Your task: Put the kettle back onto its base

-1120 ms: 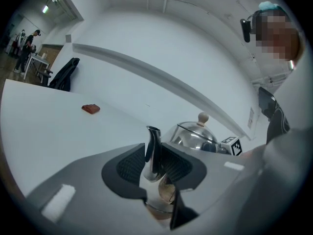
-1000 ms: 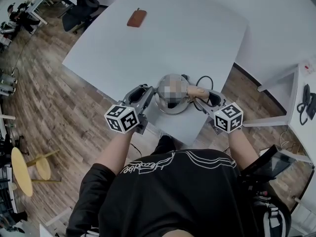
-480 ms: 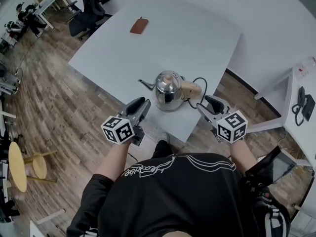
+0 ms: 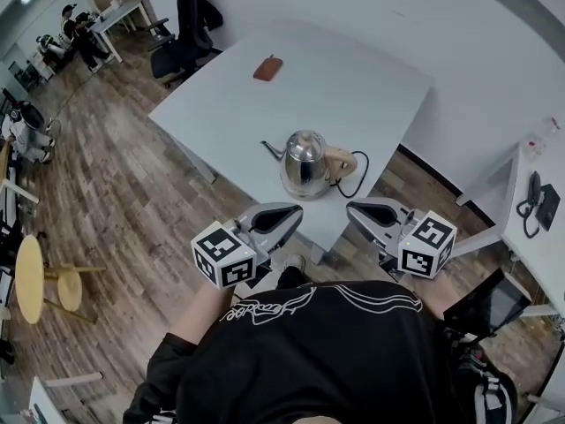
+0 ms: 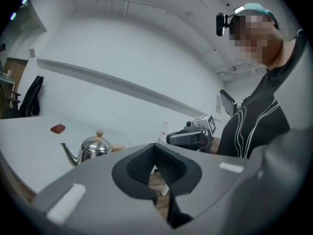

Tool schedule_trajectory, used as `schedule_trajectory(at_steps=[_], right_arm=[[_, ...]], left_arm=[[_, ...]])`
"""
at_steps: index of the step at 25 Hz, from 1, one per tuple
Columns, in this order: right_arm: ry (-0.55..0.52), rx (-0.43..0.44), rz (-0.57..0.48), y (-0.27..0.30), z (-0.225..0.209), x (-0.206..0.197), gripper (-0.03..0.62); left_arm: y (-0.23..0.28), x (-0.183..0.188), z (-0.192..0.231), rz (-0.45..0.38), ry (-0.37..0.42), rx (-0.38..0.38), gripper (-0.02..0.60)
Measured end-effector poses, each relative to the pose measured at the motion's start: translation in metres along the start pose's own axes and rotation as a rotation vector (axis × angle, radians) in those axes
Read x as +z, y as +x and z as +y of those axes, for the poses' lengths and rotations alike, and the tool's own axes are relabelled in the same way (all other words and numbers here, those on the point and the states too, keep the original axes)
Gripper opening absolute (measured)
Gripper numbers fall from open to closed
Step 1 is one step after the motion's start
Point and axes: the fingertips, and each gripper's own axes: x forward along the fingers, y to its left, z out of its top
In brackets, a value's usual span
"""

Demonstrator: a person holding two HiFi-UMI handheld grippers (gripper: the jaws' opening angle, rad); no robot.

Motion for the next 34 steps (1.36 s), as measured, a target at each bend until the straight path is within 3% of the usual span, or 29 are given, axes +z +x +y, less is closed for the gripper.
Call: schedule_trajectory(at_steps=[5, 12, 17, 34], right_arm=[[-0.036, 0.019, 0.024, -0.01, 0.023, 0.002, 0.006], [-0.038, 0.022, 0.047, -0.011, 0.037, -0.004, 0.005], [-0.025, 0.014, 0.05, -0.008, 0.042, -0.007, 0.005], [0.014, -0.024, 0.047, 0.013, 0.03, -0.006, 0.006]], left_arm=[[-0.008, 0.004, -0.037, 0.03, 0.016, -0.036, 0.006], [-0.009, 0.001, -0.053, 0.036, 0.005, -0.049, 0.006], [-0.014, 0.006, -0.056, 0.011, -0.009, -0.042, 0.006], [-0.011, 0.007, -0.041, 0.044, -0.044, -0.079, 0.006]])
